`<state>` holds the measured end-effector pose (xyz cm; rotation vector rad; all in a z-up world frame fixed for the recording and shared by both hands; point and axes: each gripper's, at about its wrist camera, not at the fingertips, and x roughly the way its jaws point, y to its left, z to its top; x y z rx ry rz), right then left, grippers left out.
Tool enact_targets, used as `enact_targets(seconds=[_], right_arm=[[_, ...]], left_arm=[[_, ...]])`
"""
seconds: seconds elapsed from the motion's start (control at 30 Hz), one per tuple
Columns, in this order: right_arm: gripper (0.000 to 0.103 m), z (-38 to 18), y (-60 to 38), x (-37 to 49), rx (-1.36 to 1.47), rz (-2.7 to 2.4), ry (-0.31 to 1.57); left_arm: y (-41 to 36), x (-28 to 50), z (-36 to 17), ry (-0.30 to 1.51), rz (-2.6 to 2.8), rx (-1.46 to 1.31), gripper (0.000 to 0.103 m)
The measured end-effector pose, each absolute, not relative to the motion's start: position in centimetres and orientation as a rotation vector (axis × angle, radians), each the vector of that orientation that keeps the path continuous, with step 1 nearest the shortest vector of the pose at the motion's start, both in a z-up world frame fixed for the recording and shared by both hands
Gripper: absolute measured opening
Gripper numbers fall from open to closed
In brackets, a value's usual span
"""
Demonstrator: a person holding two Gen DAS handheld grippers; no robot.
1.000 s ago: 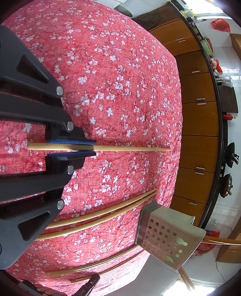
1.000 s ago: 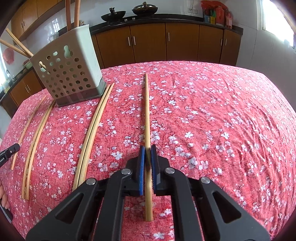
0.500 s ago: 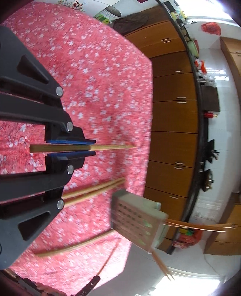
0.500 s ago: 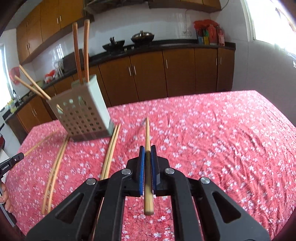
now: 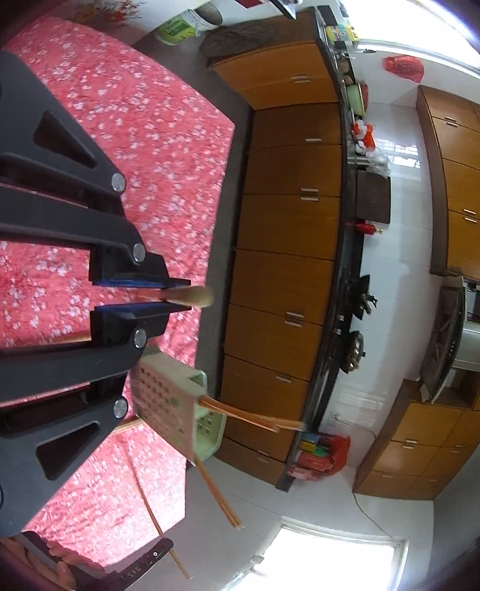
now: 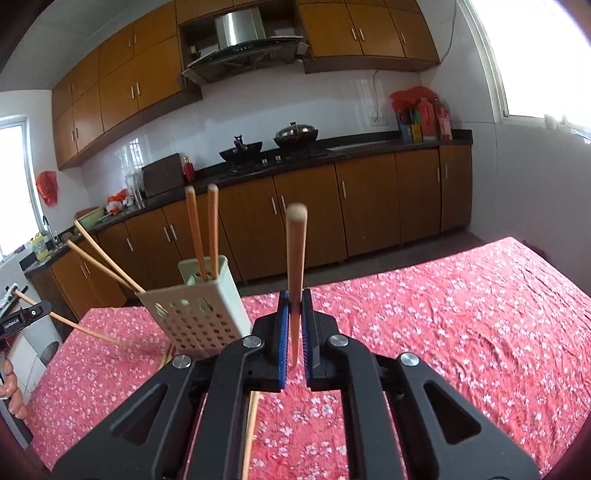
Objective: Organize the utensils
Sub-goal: 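Lift both held chopsticks and carry them over the beige holder, then lower both chopsticks into the beige holder and open both tools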
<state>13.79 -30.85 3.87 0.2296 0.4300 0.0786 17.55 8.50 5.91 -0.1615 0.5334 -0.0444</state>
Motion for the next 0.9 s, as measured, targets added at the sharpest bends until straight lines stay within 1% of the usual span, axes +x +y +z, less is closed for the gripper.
enact_targets(seconds=[0.2,0.53,0.73,0.9], right_arm=[[0.007,7.4,-30.3,13.3,0.262,0.162,0.358],[0.007,13.3,-28.0,12.7,0.303,0.294,0.18],[0.007,14.7,-26.9,14.0,0.28,0.279,0.105],[0.007,13.9,-26.3,15.8,0.263,0.235,0.087]], left_arm=[[7.4,16.5,9.1,0.483,-0.113,-0.13,0.008],[2.7,14.2,14.7,0.366,-0.292,-0.119,0.008],[0.7,16.0,17.5,0.271,-0.27,-0.125,0.008],[-0.2,19.3,16.9,0.268,-0.226,-0.139,0.007]])
